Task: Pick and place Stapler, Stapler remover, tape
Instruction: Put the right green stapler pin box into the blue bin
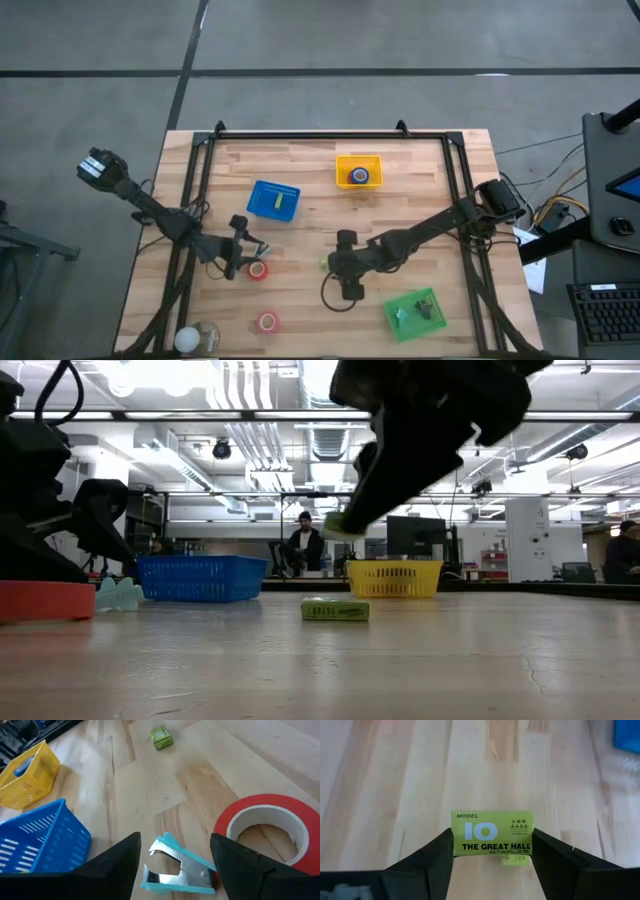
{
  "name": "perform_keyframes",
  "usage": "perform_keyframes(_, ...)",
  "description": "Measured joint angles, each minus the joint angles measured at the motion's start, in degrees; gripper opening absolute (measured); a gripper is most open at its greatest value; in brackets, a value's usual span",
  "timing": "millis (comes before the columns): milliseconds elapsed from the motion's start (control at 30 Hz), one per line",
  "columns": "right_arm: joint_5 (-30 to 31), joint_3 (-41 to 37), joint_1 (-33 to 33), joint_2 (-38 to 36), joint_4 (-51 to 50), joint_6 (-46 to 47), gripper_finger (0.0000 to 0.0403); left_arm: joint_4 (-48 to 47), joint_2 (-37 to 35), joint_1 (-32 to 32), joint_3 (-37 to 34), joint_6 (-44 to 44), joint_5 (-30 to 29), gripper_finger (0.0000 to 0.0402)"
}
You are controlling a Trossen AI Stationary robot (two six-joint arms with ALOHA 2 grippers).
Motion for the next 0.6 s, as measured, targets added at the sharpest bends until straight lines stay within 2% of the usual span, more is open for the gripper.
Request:
perform_keyframes(133,0.1,2.54,0.0,0.0,-3.14,-0.75,0.0226,1.91,0.04,0.04,-0.11,1.28,-0.56,0.0245)
perform_keyframes(233,1.66,4.26,0.0,0.0,-5.0,-2.17,0.0226,10.79,0.04,0.04,0.05,0.43,-1.14,0.0245)
perform_keyframes(367,5.03,6.37,0.0,0.0,-5.38,-6.18,0.0226,24.33,0.04,0.04,1.7,-6.44,-0.87,0.0245)
perform_keyframes(467,10.12,7.85,0.0,0.0,-5.26,-10.19,0.0226,32.99,0.04,0.04,3.49,-12.59,-0.86,0.0245)
perform_keyframes(600,16.38,9.81,-0.03,0.24,-5.13,-15.96,0.0226,39.44,-0.07,0.05,6.63,-21.47,-0.93,0.0245)
